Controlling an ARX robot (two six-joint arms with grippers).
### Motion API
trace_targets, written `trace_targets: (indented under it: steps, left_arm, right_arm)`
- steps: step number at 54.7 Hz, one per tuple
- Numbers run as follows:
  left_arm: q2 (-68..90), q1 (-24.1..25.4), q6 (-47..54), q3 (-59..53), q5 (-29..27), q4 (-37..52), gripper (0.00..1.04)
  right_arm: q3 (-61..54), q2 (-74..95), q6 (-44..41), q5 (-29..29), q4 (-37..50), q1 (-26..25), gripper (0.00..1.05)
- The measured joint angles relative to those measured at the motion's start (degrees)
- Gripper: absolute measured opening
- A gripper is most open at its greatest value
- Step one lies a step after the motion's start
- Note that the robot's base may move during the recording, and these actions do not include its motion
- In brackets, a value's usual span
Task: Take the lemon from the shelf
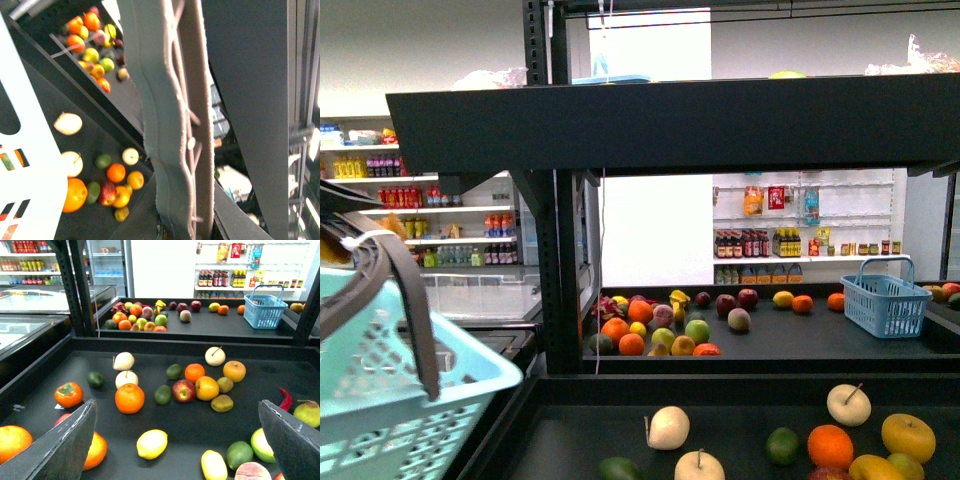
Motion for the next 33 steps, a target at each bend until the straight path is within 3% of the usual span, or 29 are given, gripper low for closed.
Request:
trace_targets:
  steps: [13,33]
  left_arm:
    - [-0.1,-11.1,5.7,-1.4,3.4,-2.7,0.11]
    - [11.5,-24.5,5.5,1.9,0.0,3.6,0.11]
  right_arm:
    - [0.0,0.0,0.0,0.0,0.0,0.0,0.97]
    - [0.0,0.0,0.0,0.0,0.0,0.0,0.97]
